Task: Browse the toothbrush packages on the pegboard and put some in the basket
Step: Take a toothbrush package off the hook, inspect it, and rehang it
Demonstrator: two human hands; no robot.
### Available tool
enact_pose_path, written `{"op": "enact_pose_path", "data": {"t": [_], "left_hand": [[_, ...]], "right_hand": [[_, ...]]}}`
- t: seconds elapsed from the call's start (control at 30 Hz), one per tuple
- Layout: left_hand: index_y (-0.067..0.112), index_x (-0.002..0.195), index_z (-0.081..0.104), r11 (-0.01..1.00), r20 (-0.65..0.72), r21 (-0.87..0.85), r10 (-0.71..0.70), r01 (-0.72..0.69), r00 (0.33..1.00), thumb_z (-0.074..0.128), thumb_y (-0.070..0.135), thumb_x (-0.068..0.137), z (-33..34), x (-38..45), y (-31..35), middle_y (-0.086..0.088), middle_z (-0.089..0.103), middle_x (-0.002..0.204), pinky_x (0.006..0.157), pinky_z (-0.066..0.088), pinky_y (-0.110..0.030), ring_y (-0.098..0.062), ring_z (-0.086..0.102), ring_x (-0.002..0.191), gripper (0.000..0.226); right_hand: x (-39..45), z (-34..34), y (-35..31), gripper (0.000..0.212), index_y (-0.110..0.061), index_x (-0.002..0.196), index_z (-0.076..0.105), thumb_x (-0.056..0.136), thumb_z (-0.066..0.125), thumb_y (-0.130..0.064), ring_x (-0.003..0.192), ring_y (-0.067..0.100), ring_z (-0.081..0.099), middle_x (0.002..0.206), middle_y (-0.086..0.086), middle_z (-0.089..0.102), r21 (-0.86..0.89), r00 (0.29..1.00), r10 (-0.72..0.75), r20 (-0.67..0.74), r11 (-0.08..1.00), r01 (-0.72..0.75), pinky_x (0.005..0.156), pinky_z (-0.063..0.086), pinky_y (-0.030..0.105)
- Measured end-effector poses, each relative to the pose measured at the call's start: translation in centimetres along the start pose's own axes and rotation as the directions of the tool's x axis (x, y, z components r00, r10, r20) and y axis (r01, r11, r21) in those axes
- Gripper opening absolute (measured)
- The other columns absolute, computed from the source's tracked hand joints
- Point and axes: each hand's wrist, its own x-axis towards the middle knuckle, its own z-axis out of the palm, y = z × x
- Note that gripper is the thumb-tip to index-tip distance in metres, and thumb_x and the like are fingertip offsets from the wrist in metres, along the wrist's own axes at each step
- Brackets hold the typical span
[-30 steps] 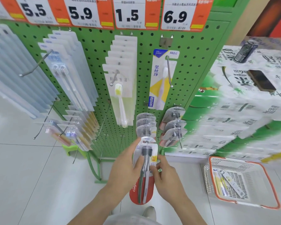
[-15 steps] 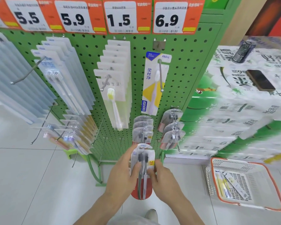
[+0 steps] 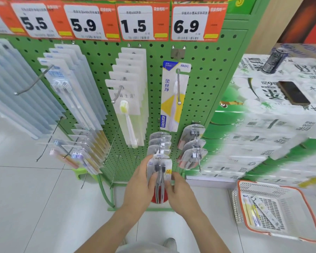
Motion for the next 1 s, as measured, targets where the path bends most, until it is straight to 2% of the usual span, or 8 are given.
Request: {"op": "enact_pose_path", "data": {"t": [0.13,0.37,0.47,0.53,0.63,0.8,0.9,1.0], "left_hand": [[0.049,0.144,0.029,0.999,-0.035,-0.053,-0.006,0.004,0.999,0.051,0.032,0.103,0.6,1.2,0.3,0.012,0.053,0.143,0.09,0.055,-0.039,-0.013,0.062,0.115,0.05],[0.044,0.147,0.031,0.998,-0.069,-0.067,0.013,-0.018,0.998,0.055,0.021,0.101,1.1,1.9,0.5,0.007,0.049,0.143,0.088,0.045,-0.027,-0.011,0.057,0.113,0.057],[0.049,0.15,0.023,0.998,-0.032,-0.057,0.031,-0.032,0.999,0.063,0.018,0.096,1.0,1.9,0.5,0.008,0.045,0.138,0.087,0.047,-0.029,-0.013,0.06,0.106,0.074],[0.054,0.15,0.013,0.997,-0.022,-0.063,0.041,-0.042,0.999,0.065,0.016,0.094,1.1,1.7,0.5,0.014,0.039,0.131,0.086,0.051,-0.033,-0.013,0.061,0.098,0.085],[0.037,0.157,0.007,0.995,-0.034,-0.099,-0.035,0.031,0.999,0.066,0.017,0.093,1.3,1.5,0.2,0.007,0.036,0.143,0.097,0.048,-0.034,-0.012,0.052,0.12,0.09],[0.014,0.155,0.018,0.981,-0.003,-0.037,-0.189,0.189,0.982,0.064,0.021,0.095,1.1,0.6,0.0,-0.008,0.042,0.147,0.095,0.044,-0.029,-0.018,0.051,0.123,0.076],[0.02,0.144,0.037,0.958,0.207,0.111,-0.284,0.266,0.936,0.059,0.029,0.098,0.8,0.3,0.2,-0.004,0.056,0.13,0.083,0.041,-0.027,-0.015,0.055,0.104,0.052],[0.021,0.136,0.049,0.939,0.455,0.198,-0.342,0.28,0.822,0.056,0.04,0.098,0.9,-0.1,0.3,-0.001,0.066,0.116,0.086,0.051,-0.03,-0.018,0.064,0.102,0.043]], "right_hand": [[0.0,-0.4,0.5,0.035,-0.021,0.135,0.05,0.101,0.055,-0.021,0.096,0.011,0.063,0.126,-0.004,0.055,0.082,0.993,0.059,-0.097,0.995,-0.051,0.082,0.045,0.027],[0.4,-5.1,2.8,0.011,-0.02,0.095,0.064,0.094,0.063,-0.009,0.077,0.022,0.067,0.081,-0.005,0.07,0.175,0.891,0.133,-0.433,0.983,-0.061,0.067,0.048,0.026],[1.8,-7.0,3.4,0.023,-0.022,0.101,0.059,0.09,0.067,-0.004,0.087,0.018,0.065,0.091,-0.006,0.066,0.206,0.843,0.105,-0.528,0.978,0.007,0.079,0.052,0.026],[3.0,-7.6,4.2,0.034,-0.014,0.119,0.058,0.088,0.07,-0.004,0.104,0.023,0.062,0.11,0.0,0.062,0.185,0.845,0.078,-0.528,0.982,0.026,0.089,0.054,0.041],[4.3,-8.2,4.4,0.052,-0.011,0.133,0.047,0.088,0.072,-0.002,0.114,0.023,0.059,0.125,0.0,0.055,0.244,0.889,0.085,-0.449,0.969,0.03,0.091,0.053,0.04],[5.3,-8.4,4.5,0.061,-0.014,0.133,0.045,0.085,0.081,-0.023,0.107,0.019,0.059,0.115,-0.001,0.058,0.294,0.926,0.108,-0.361,0.956,0.003,0.089,0.051,0.035],[5.9,-8.7,4.6,0.042,-0.018,0.113,0.055,0.084,0.082,-0.031,0.103,0.023,0.061,0.106,0.0,0.061,0.245,0.943,0.122,-0.309,0.968,-0.045,0.088,0.048,0.035],[6.0,-8.5,4.9,0.028,-0.019,0.102,0.057,0.087,0.08,-0.025,0.105,0.024,0.063,0.104,0.0,0.065,0.27,0.949,0.115,-0.295,0.962,-0.032,0.085,0.047,0.032]]}}
